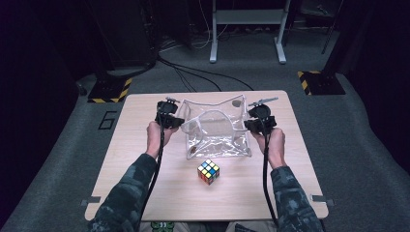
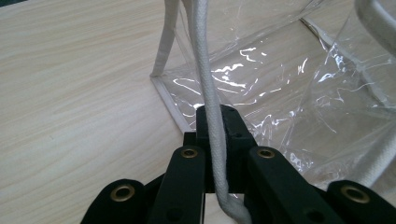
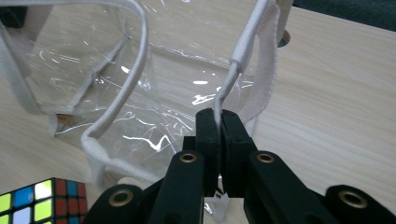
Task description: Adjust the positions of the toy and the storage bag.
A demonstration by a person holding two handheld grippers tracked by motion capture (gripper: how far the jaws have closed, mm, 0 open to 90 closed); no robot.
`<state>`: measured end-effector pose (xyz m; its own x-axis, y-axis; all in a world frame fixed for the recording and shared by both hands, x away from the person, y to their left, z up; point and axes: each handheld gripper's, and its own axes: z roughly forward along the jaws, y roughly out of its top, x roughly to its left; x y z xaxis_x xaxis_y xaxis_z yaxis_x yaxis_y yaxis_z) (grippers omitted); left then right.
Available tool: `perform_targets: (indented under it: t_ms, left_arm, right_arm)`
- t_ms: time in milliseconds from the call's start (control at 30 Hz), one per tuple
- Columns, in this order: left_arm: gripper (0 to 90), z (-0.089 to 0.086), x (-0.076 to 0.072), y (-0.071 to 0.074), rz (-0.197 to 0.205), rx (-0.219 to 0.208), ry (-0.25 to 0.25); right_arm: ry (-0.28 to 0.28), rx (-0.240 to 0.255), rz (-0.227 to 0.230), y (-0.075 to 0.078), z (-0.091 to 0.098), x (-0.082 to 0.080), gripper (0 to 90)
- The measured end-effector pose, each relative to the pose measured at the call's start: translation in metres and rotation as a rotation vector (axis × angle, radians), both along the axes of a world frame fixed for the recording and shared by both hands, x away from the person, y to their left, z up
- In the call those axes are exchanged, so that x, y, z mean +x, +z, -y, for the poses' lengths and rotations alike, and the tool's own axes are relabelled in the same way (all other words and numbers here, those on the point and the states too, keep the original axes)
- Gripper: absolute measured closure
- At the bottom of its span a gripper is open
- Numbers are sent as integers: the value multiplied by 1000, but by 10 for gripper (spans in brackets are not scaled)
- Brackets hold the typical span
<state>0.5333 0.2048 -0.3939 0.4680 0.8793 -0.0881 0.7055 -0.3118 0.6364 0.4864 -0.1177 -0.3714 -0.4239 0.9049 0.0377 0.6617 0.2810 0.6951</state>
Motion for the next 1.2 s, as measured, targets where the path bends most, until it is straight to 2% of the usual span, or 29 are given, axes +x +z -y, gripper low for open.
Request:
perform_targets:
  t_ms: [133, 300, 433, 567, 800, 933, 1200]
  left_arm:
    - [888, -11, 1, 1, -17, -10, -4]
    - [891, -22, 2, 3, -29, -18, -9]
    - [893, -31, 4, 5, -39, -25, -5]
    - [893, -36, 4, 8, -30, -17, -14]
    - [893, -42, 9, 15, -30, 3, -19]
    - [893, -45, 13, 20, -23, 10, -22]
    - [892, -50, 25, 25, -41, 29, -19]
  right_arm:
    - [-19, -37, 8, 4, 7, -1, 880]
    - [-35, -37, 6, 6, 18, -1, 882]
    - [-46, -24, 6, 8, 27, 0, 883]
    - [-55, 3, 1, 9, 34, 1, 883]
    - [-44, -11, 10, 14, 30, 3, 883]
    - [-44, -2, 17, 18, 29, 5, 883]
    - [-26, 11, 23, 21, 21, 6, 883]
